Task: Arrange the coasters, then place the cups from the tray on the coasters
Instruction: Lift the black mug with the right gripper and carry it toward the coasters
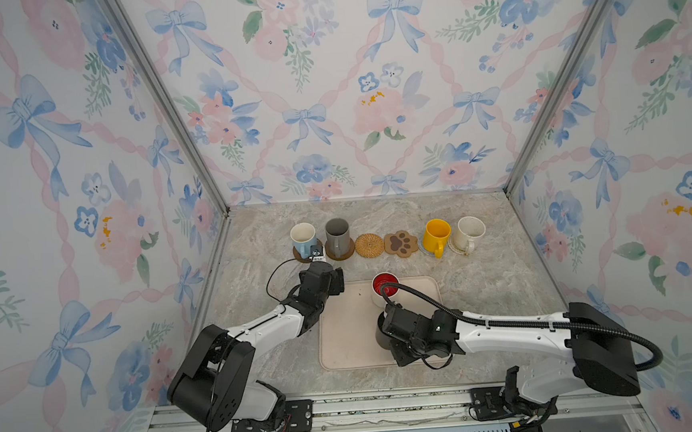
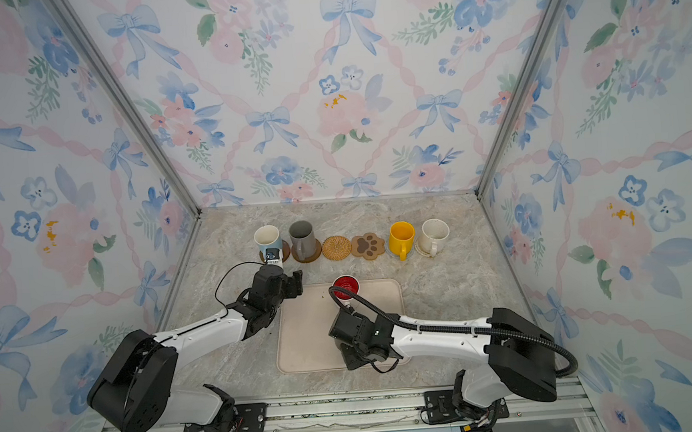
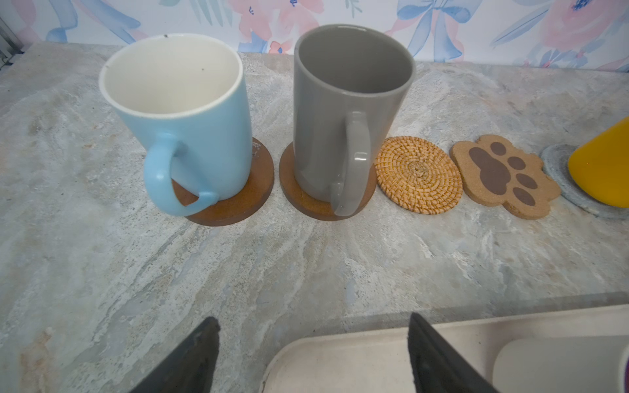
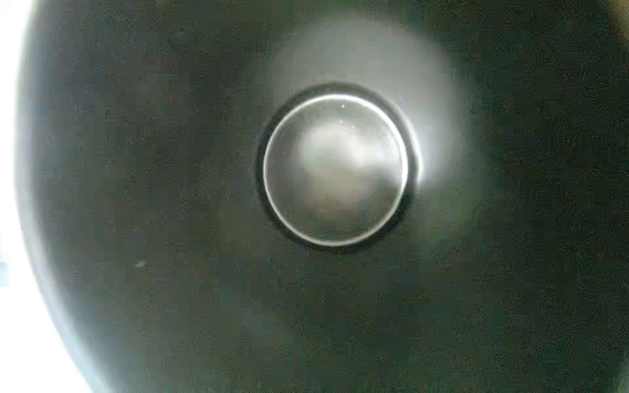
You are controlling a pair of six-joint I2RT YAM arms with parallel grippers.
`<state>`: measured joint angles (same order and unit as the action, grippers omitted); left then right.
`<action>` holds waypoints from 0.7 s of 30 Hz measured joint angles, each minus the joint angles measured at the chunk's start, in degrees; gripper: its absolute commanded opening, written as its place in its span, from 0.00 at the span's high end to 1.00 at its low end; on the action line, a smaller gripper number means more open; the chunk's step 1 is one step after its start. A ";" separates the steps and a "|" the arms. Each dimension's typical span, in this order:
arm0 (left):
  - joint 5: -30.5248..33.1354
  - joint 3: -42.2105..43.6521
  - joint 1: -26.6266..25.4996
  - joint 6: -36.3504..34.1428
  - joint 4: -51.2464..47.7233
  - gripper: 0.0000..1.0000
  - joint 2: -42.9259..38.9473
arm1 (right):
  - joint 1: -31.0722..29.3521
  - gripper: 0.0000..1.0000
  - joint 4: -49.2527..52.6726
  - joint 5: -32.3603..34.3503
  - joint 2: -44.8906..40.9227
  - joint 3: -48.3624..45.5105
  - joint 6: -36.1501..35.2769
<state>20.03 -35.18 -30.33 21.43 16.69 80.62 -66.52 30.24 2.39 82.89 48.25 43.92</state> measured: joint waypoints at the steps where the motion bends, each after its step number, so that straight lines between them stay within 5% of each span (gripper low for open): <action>1: 0.00 0.00 0.00 0.02 -0.02 0.18 0.00 | 0.00 1.00 0.13 0.17 0.00 0.02 -0.02; 21: -0.22 0.04 0.00 0.02 0.00 0.17 0.00 | -1.46 1.00 5.64 3.23 -3.96 -0.74 -1.97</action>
<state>19.81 -35.14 -30.33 21.45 16.69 80.62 -67.99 35.88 5.63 78.94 47.51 41.95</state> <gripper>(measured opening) 0.825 0.175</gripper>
